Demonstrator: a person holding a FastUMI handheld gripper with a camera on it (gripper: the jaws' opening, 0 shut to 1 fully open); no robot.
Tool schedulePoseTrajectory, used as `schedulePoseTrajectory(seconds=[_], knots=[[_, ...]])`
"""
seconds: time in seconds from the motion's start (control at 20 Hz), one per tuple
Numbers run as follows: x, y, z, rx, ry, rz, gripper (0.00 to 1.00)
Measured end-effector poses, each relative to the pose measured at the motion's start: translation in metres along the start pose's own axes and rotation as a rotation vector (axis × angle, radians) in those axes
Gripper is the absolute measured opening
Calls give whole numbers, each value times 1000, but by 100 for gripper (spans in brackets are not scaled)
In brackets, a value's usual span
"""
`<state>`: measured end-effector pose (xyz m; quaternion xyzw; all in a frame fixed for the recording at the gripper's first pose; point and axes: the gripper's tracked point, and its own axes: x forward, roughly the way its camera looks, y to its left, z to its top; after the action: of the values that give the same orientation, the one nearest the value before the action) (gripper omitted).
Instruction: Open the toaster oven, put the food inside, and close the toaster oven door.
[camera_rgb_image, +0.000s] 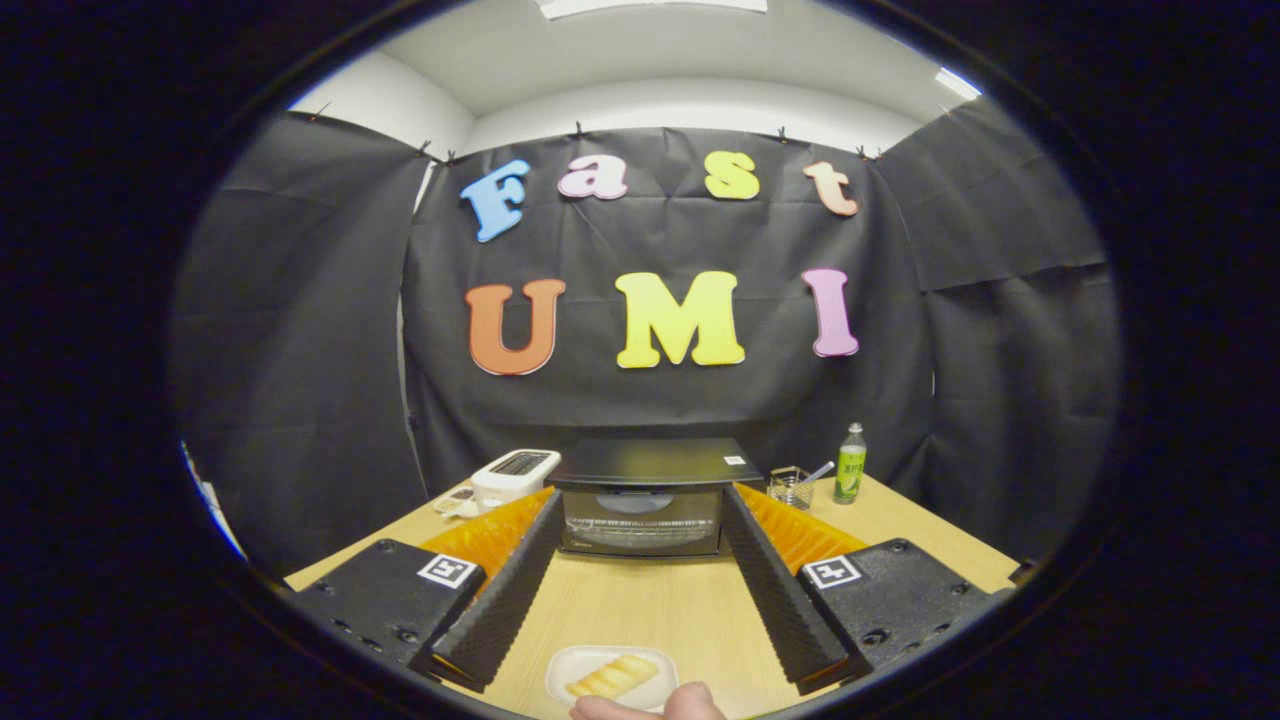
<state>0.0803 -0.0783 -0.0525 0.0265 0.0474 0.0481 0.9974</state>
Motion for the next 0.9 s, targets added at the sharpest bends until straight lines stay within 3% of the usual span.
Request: schedulePoseTrajectory(seconds=[0.2,0.4,0.65,0.9], knots=[[63,-9,10,43,-10,20,100],[128,-2,-1,0,7,27,100],[219,15,-49,-47,86,16,100],[257,24,-90,-26,142,21,100]])
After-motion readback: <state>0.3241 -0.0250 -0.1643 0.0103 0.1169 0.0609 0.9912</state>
